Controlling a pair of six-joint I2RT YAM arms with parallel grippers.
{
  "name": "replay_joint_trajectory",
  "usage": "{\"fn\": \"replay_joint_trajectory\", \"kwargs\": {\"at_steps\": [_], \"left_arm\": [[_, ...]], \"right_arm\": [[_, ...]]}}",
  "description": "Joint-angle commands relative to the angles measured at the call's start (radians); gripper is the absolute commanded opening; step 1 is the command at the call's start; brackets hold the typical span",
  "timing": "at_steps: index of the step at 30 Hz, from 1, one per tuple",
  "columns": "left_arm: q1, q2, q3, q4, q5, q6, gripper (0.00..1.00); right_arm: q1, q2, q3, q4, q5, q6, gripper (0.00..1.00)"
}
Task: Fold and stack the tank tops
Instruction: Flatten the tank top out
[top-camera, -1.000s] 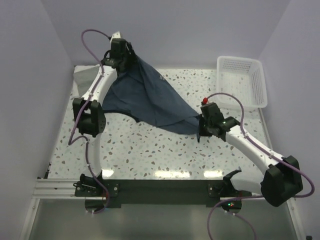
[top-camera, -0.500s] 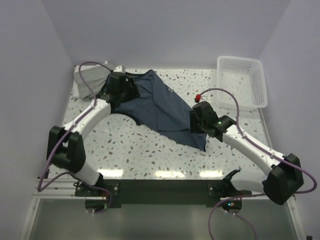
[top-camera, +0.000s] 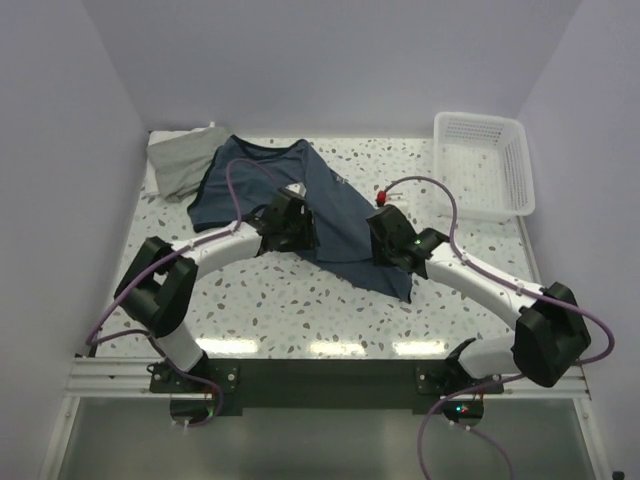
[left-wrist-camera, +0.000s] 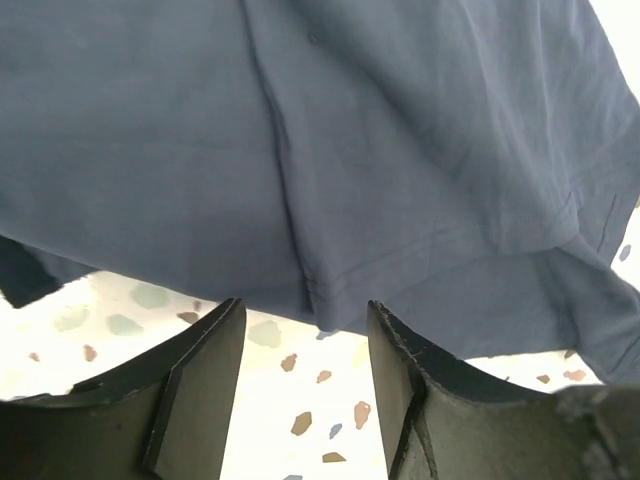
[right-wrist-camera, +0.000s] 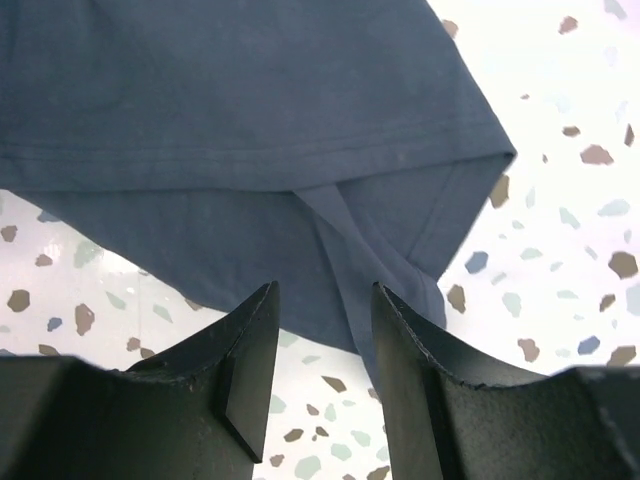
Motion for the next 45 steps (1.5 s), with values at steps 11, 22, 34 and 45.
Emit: {"fn": "replay_joint_trajectory", "kwargs": {"at_steps": [11,22,34,45], "left_arm": [[-0.077,0.112,0.056,0.015,-0.043,-0.031,0.53],[-0.087,0.113,0.061,0.021,-0.022,-0.031,0.38],[-0.09,0.113,0.09,0.019,-0.02,-0.025,0.21],[-0.09,0.107,0.125,0.001,-0.026,-0.014,0.02]], "right_arm": [[-0.034,-0.269,-0.166,-0.099,0.091,0.14,0.46],[-0.077,-0.324,-0.304,-0.056,-0.027,0.193,0.48],[-0.083,-0.368,-0.385,-0.03,-0.068,0.276,0.56],[-0.083,-0.336,-0.456,0.067,-0.105,0.33,0.46]]}}
